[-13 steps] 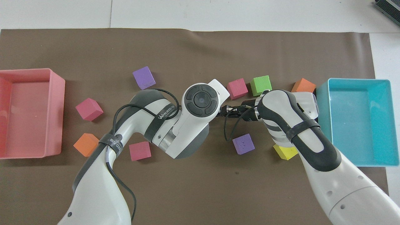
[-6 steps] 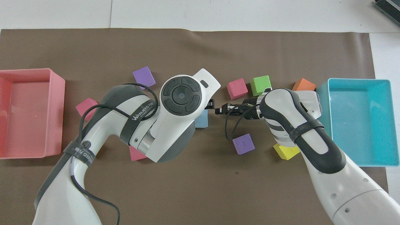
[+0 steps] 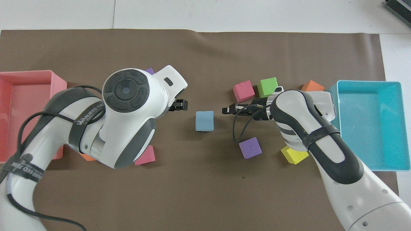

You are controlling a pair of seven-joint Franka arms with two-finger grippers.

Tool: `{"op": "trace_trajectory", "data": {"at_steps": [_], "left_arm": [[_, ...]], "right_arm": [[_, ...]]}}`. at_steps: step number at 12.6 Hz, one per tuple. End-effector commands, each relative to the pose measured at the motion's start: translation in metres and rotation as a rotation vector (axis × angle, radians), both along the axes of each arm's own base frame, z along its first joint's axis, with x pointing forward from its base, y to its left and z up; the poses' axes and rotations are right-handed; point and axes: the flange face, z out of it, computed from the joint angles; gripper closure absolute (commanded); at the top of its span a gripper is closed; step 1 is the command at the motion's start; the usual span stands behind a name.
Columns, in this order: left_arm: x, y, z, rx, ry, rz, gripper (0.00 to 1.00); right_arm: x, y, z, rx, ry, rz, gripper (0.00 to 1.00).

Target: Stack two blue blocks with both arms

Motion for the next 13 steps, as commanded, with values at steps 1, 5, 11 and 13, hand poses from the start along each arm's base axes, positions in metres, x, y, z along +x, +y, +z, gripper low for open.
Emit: {"op": "trace_trajectory", "data": {"at_steps": [1,5,11,13], "left_arm": [[0.005,0.042,0.035,0.025,0.005,-0.03,0.0],[0.006,0.092,0.096,-0.008,0.027,0.014,0.0],[-0.02,0.125,0.123,-0.022,0.137,-0.014,0.0],[-0.03,0.129,0.116,-0.022,0.157,-0.006,0.0]], "right_arm": [[0.002,-0.014,0.022,-0.154,-0.007,0.035,1.0],[0.006,-0.035,0.084,-0.537,0.006,0.072,0.52],[-0.003,-0.094,0.171,-0.749,0.067,0.052,0.0],[-0.009,-0.124,0.217,-0.772,0.038,0.006,0.0]]}}
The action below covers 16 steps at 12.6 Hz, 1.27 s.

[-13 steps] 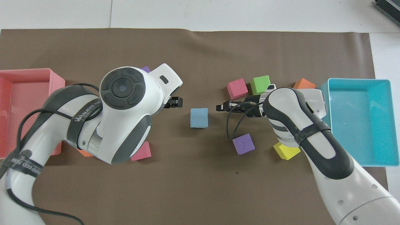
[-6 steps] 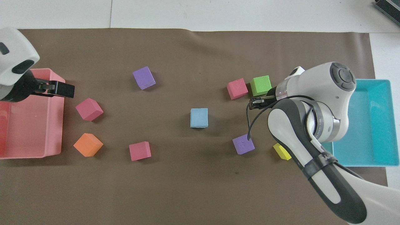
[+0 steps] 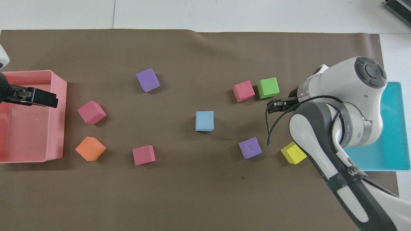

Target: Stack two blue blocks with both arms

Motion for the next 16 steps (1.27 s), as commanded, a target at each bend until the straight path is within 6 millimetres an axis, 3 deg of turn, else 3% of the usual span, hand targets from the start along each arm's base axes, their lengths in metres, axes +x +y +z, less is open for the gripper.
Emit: {"op": "trace_trajectory", "data": {"at_steps": [1,3,6,10,11,14,16], "left_arm": [[-0.015,0.006,0.0,-0.014,0.022,0.004,0.0],[-0.012,0.014,0.002,-0.016,0.004,0.011,0.0],[-0.009,0.046,0.001,-0.017,0.005,0.044,0.0],[-0.01,0.049,0.001,-0.016,0.01,0.014,0.0],[-0.01,0.049,0.001,-0.016,0.01,0.017,0.0],[-0.01,0.05,0.0,-0.017,0.01,0.006,0.0],[-0.01,0.05,0.0,-0.017,0.012,0.006,0.0]], "right_arm": [[-0.012,-0.034,0.055,-0.028,-0.053,-0.06,0.0],[-0.031,-0.049,0.084,-0.026,-0.056,-0.083,0.0],[-0.04,-0.073,0.132,-0.055,-0.065,-0.108,0.0],[-0.058,-0.112,0.192,-0.078,-0.051,-0.173,0.0],[-0.06,-0.119,0.197,-0.066,-0.064,-0.183,0.0],[-0.061,-0.102,0.195,-0.064,-0.059,-0.158,0.0],[-0.06,-0.101,0.193,-0.058,-0.057,-0.159,0.0]]}}
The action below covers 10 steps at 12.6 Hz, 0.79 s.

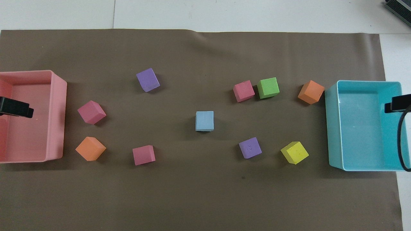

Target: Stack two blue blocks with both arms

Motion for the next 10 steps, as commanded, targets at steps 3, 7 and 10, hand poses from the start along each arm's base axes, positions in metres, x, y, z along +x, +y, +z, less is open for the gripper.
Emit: {"op": "trace_trajectory", "data": {"at_steps": [3,7,10], "left_arm": [[-0.009,0.001,-0.002,-0.015,0.006,-0.019,0.0],[-0.008,0.001,-0.002,-0.015,-0.003,-0.022,0.0],[-0.008,0.001,-0.002,-0.017,-0.001,-0.021,0.0]], "right_arm": [[0.001,0.003,-0.008,-0.018,0.016,0.001,0.0],[0.001,0.012,-0.01,-0.037,0.004,0.02,0.0],[0.001,0.012,-0.01,-0.038,0.002,0.018,0.0]]}}
